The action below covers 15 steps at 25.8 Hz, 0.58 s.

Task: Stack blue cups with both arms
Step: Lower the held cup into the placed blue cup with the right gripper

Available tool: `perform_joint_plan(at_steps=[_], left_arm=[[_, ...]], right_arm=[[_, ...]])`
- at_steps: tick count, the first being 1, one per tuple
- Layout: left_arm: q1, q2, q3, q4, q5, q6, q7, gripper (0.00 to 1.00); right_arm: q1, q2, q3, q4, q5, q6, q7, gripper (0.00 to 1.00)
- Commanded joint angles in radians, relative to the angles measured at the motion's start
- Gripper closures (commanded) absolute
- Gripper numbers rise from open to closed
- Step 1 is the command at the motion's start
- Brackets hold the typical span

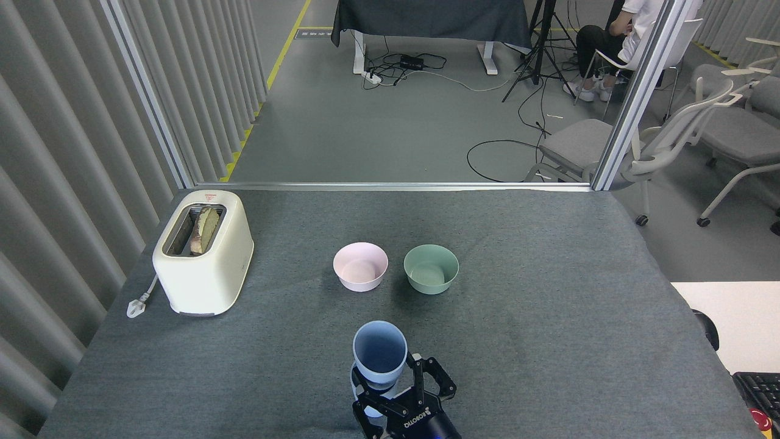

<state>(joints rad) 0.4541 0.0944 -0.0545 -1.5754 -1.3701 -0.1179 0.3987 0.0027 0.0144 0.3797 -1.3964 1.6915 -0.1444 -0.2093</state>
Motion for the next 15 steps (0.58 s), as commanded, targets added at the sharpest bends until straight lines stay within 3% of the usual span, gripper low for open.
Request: perform_joint_plan(at_steps=[1, 8, 9, 11, 15], left_arm=[[0.0, 0.001, 0.001, 0.0, 0.0, 0.0, 0.0, 0.0], [0.0, -0.001, 0.001, 0.0, 0.0, 0.0, 0.0, 0.0], [0.0, 0.001, 0.001, 0.0, 0.0, 0.0, 0.0, 0.0], [0.0, 0.001, 0.001, 0.0, 0.0, 0.001, 0.0, 0.0], [0.0, -0.001, 0.001, 0.0, 0.0, 0.001, 0.0, 0.0]], right_arm=[[-0.001, -0.002, -0.007, 0.008, -0.001, -0.001, -0.001, 0.31], [-0.003, 0.006, -0.007, 0.037, -0.003, -0.003, -0.001, 0.27], [-0.004, 0.01, -0.007, 0.04, -0.003, -0.001, -0.001, 0.22], [-0.004, 0.013, -0.008, 0.043, -0.006, -0.001, -0.001, 0.02], [-0.006, 0.015, -0.007, 0.031, -0.021, -0.007, -0.036, 0.0]])
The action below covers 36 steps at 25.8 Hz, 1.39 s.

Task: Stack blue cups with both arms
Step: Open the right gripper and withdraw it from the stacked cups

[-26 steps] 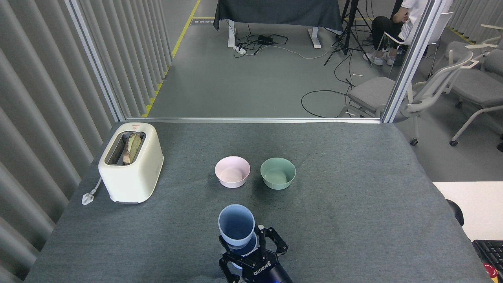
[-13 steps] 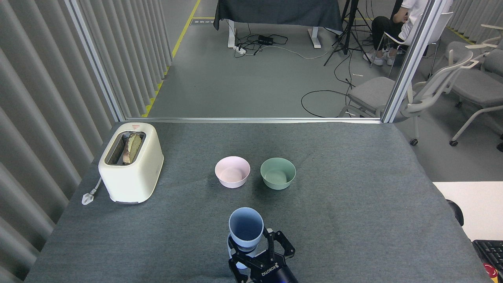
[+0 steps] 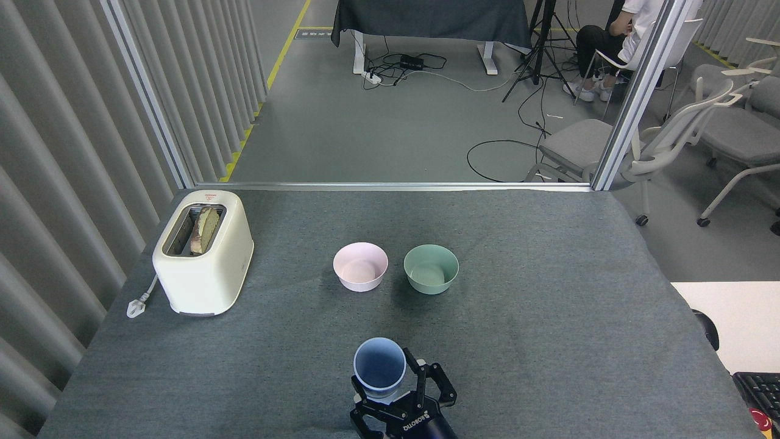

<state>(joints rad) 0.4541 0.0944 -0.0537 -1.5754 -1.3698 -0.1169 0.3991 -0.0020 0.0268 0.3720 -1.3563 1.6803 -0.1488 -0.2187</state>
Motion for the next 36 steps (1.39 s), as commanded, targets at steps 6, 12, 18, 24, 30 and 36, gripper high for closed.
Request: perform_joint_plan(at_steps=[6, 12, 18, 24, 30, 36], left_arm=[[0.002, 0.002, 0.006, -0.002, 0.0, 0.0, 0.0, 0.0], [-0.003, -0.001, 0.011, -0.008, 0.0, -0.001, -0.003, 0.0], [-0.023, -0.004, 0.012, -0.005, 0.002, -0.009, -0.005, 0.0], [-0.044, -0.002, 0.017, 0.028, -0.014, -0.001, -0.003, 0.0], [-0.071, 0.004, 0.021, 0.052, -0.018, 0.002, -0.002, 0.0], [-0.067, 0.005, 0.04, 0.052, -0.017, 0.036, 0.0, 0.0]], right_arm=[[0.008, -0.002, -0.031, -0.302, -0.151, 0.0, -0.116, 0.0], [0.066, -0.099, -0.331, -0.284, -0.221, -0.044, -0.102, 0.0], [0.346, -0.151, -0.542, -0.23, -0.225, -0.178, -0.165, 0.0], [0.482, -0.136, -0.63, -0.208, -0.229, -0.262, -0.215, 0.0], [0.485, -0.136, -0.633, -0.176, -0.229, -0.259, -0.215, 0.0], [0.487, -0.134, -0.637, -0.176, -0.229, -0.259, -0.215, 0.0]])
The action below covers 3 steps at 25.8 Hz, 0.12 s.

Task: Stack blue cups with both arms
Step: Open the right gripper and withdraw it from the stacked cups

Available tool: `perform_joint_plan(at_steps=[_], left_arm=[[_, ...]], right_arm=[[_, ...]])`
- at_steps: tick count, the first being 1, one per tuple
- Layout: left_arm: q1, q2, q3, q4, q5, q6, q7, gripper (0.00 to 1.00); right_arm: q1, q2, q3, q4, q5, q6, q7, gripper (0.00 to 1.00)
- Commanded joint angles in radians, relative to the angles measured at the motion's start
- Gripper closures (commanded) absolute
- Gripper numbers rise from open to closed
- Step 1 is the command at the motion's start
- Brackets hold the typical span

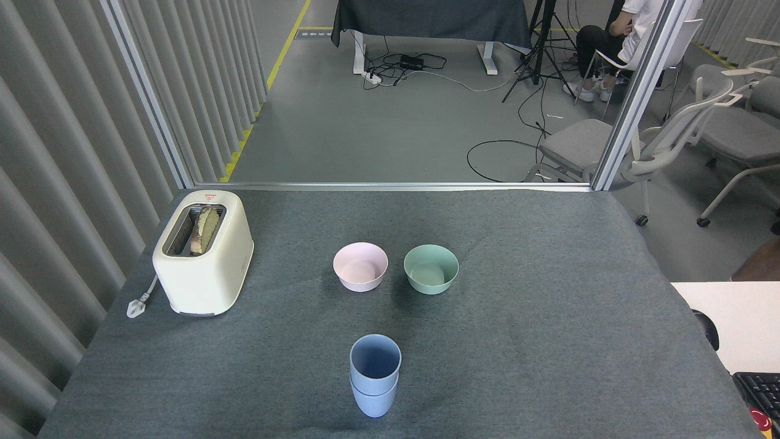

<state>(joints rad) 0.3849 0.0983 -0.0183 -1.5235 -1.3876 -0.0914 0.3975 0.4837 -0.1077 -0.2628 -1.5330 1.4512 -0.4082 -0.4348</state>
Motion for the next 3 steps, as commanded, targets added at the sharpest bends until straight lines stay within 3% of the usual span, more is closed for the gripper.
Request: perform_joint_plan(at_steps=[1, 3], left_arm=[[0.002, 0.001, 0.005, 0.0, 0.001, 0.01, 0.001, 0.0], [0.002, 0.001, 0.006, 0.0, 0.001, 0.01, 0.001, 0.0]], right_arm=[[0.001, 0.0, -0.001, 0.001, 0.0, 0.0, 0.001, 0.0], [0.001, 0.0, 0.001, 0.001, 0.0, -0.001, -0.001, 0.0]])
